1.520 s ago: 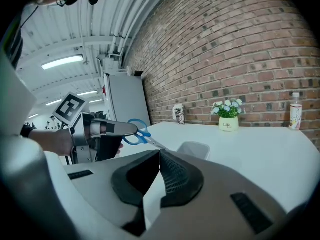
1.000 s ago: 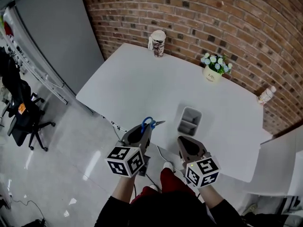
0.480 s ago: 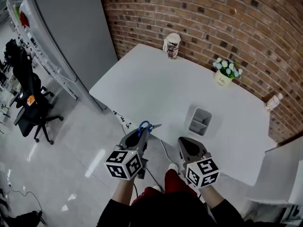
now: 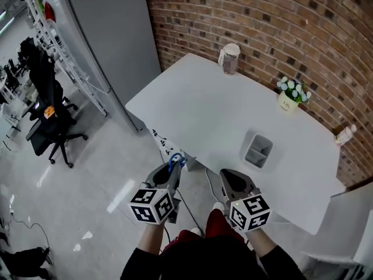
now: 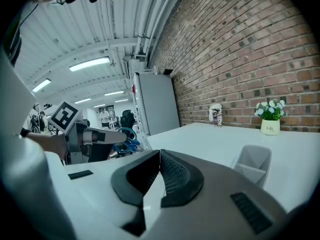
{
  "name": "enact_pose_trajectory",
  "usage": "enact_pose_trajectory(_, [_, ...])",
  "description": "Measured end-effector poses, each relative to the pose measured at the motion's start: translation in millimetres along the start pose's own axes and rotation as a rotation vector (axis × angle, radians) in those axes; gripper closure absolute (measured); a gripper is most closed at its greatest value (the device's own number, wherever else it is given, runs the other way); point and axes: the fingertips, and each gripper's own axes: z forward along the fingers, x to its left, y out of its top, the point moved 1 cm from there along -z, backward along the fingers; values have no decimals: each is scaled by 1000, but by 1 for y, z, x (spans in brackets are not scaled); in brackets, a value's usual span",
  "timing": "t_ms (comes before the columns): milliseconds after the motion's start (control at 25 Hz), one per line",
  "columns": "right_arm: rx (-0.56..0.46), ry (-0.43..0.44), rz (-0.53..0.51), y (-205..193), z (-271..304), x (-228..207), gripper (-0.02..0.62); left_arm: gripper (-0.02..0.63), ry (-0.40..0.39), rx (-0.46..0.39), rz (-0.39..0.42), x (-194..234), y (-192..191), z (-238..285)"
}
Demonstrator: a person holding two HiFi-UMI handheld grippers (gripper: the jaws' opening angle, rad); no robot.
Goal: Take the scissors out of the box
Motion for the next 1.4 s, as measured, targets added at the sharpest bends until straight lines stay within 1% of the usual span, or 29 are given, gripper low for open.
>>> enact_pose_trajectory(320, [9, 45, -20, 0, 10, 23, 588, 558, 63, -6, -18, 22, -7, -29])
enact_pose_trajectory(760, [26, 94, -37, -4, 15, 50, 588, 558, 125, -2, -41, 43, -24, -64])
enact_pose_trajectory(1120, [61, 109, -47, -16, 17, 72, 588, 558, 169, 0, -64, 59, -37, -95])
enact_pose_trajectory(1400, [65, 103, -46, -24, 13, 87, 588, 558, 174, 13, -78, 65, -51, -114])
